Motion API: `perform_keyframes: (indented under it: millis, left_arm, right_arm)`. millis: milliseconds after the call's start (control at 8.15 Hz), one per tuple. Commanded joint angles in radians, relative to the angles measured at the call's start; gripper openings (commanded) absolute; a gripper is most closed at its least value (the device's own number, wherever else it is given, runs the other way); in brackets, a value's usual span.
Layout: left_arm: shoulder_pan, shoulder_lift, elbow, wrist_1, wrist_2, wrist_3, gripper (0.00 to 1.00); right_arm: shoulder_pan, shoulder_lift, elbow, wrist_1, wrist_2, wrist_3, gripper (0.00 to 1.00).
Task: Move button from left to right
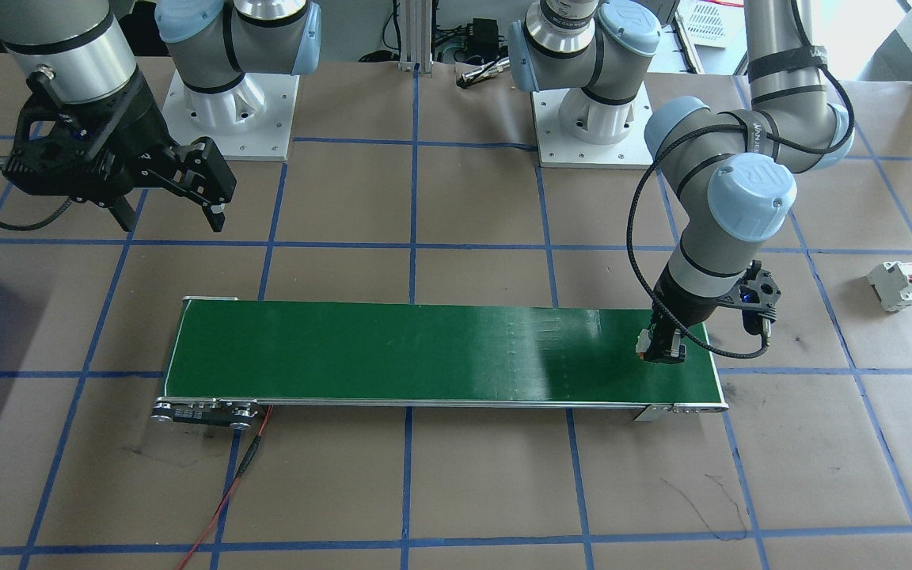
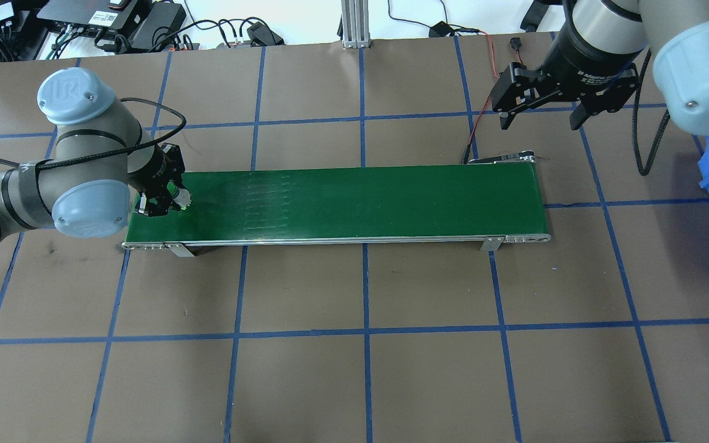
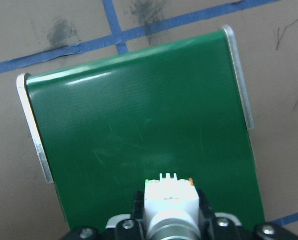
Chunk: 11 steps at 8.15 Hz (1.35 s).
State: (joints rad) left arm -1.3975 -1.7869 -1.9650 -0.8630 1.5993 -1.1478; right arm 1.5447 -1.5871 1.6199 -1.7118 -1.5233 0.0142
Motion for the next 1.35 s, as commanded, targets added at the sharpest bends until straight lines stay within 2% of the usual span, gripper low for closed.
perform_keyframes:
  millis: [0, 123, 491, 736, 981, 1104, 1226]
  left_arm:
    - [0.0, -0.011, 0.001, 0.001, 0.004, 0.0, 0.0]
    - [0.0, -0.011, 0.003, -0.002, 0.004, 0.0, 0.1]
    - [0.0, -0.011, 0.001, -0.002, 0.005, -0.001, 0.5]
    - [0.0, -0.011, -0.002, 0.001, 0.001, -0.001, 0.55]
    - [0.0, -0.012, -0.002, -0.001, 0.005, -0.001, 0.83]
    - [0.0, -0.011, -0.002, 0.001, 0.005, 0.0, 0.94]
    - [0.0, -0.011, 0.0, 0.001, 0.004, 0.006, 1.0]
  right_arm:
    - [0.0, -0.004, 0.0, 0.003, -0.001, 0.001, 1.0]
    - [0.0, -0.002, 0.0, 0.003, -0.003, 0.001, 1.0]
    - [0.0, -0.001, 0.0, 0.003, -0.003, 0.0, 1.0]
    - [0.0, -0.001, 0.0, 0.005, -0.003, 0.001, 1.0]
    - [0.0, -0.001, 0.0, 0.005, -0.001, 0.001, 1.0]
    - [-0.002, -0.001, 0.0, 0.006, -0.006, 0.0, 1.0]
    - [-0.002, 0.002, 0.0, 0.006, -0.005, 0.0, 1.0]
